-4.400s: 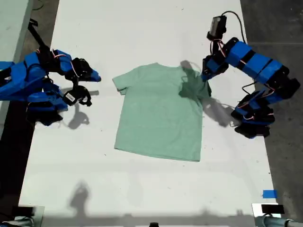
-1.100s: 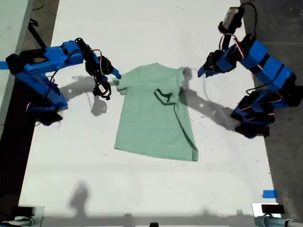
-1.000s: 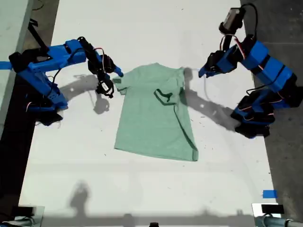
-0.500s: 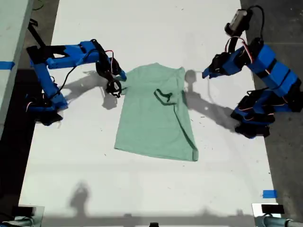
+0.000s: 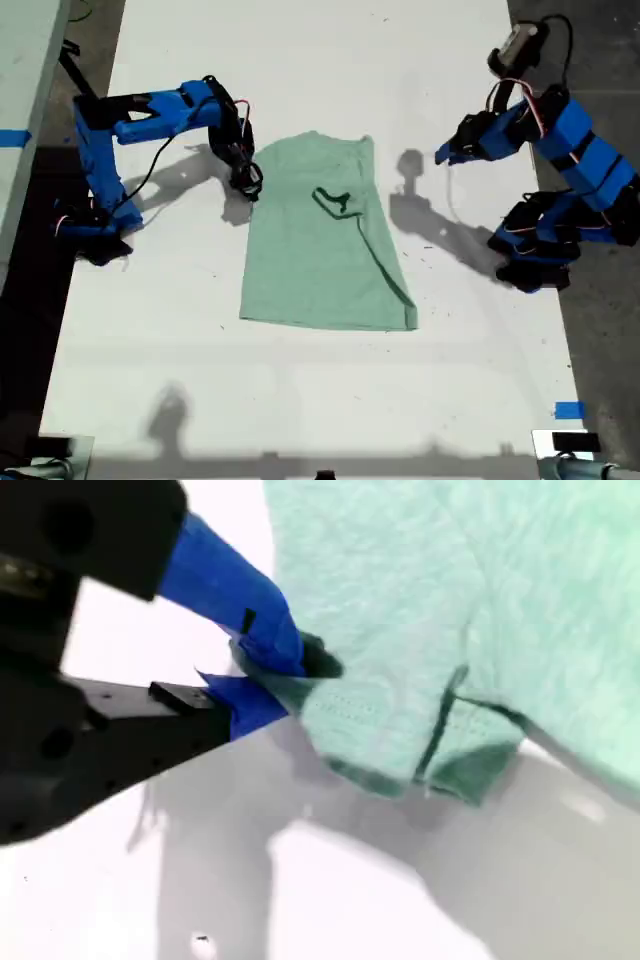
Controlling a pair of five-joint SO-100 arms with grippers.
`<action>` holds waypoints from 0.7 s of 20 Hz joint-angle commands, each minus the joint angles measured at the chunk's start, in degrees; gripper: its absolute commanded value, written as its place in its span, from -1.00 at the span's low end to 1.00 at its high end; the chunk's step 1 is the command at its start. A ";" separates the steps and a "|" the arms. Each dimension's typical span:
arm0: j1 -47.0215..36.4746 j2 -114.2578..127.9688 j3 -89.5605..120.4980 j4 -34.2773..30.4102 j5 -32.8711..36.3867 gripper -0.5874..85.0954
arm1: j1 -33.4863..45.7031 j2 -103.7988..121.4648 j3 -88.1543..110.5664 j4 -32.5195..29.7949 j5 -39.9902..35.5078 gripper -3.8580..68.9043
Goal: Fold t-shirt
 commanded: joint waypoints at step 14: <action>-2.46 8.00 -13.45 5.54 4.66 -0.99 | 0.09 3.96 1.41 1.49 0.53 -0.67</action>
